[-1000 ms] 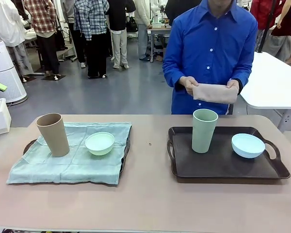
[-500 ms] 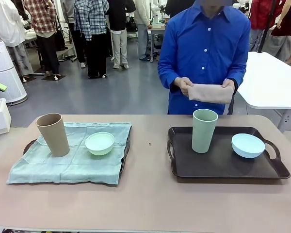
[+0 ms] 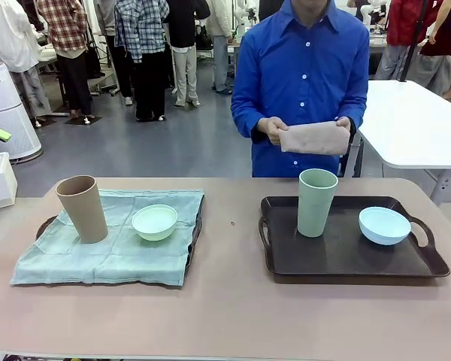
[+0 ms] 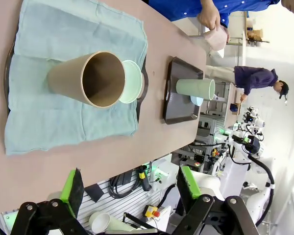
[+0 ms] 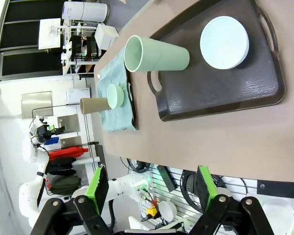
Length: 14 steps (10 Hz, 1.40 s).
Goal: Set up a tray with a mat and arrange the tableware.
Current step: Pick up the Picnic Bowl and Reusable plastic cup from the Handle tray in front of the human's position and hold them in the air.
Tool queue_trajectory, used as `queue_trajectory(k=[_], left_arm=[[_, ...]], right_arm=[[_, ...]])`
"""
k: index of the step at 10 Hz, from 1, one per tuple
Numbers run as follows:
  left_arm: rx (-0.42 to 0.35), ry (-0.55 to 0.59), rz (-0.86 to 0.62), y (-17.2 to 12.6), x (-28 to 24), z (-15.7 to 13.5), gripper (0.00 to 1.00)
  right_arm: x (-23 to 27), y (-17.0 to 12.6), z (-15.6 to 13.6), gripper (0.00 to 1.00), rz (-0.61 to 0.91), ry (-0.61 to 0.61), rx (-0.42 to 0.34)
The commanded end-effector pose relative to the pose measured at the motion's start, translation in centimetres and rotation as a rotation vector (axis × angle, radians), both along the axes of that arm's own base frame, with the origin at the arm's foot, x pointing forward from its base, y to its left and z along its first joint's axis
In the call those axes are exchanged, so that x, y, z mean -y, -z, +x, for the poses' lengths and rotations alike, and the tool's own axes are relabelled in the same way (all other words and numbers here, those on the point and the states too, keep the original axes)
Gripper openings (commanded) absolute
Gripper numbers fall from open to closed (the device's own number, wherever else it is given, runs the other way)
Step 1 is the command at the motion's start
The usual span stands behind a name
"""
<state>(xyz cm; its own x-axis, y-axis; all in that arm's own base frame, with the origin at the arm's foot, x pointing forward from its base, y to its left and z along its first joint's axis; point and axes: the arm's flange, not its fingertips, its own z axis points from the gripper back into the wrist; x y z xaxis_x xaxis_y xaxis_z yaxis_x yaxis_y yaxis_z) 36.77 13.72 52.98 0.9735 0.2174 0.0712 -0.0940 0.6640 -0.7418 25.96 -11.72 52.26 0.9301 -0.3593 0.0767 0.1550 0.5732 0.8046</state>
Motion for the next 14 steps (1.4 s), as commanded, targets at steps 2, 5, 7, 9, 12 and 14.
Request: queue_trajectory(k=[2, 5, 7, 9, 12, 14], left_arm=[[0.01, -0.007, -0.005, -0.2, -0.1, 0.0, 1.0], [0.01, -0.007, -0.005, -0.2, -0.1, 0.0, 1.0], [0.01, -0.007, -0.005, -0.2, -0.1, 0.0, 1.0], [0.078, 0.009, 0.058, -1.1, 1.8, 0.5, 1.0], [0.342, 0.077, 0.287, -6.2, 8.3, 1.0, 1.0], [0.432, 0.246, 0.44, -6.8, 13.7, 2.2, 1.0]], right_arm=[[0.1, 0.0, 0.0, 0.93, 0.016, -0.006, 0.006], [0.1, 0.0, 0.0, 0.93, 0.016, -0.006, 0.006], [0.1, 0.0, 0.0, 0.93, 0.016, -0.006, 0.006], [-0.1, -0.4, 0.4, 0.93, -0.04, -0.003, -0.026], [-0.6, -2.9, 1.2, 0.93, -0.199, 0.026, -0.064], [-1.9, -3.5, 2.6, 0.93, -0.302, 0.042, -0.095]])
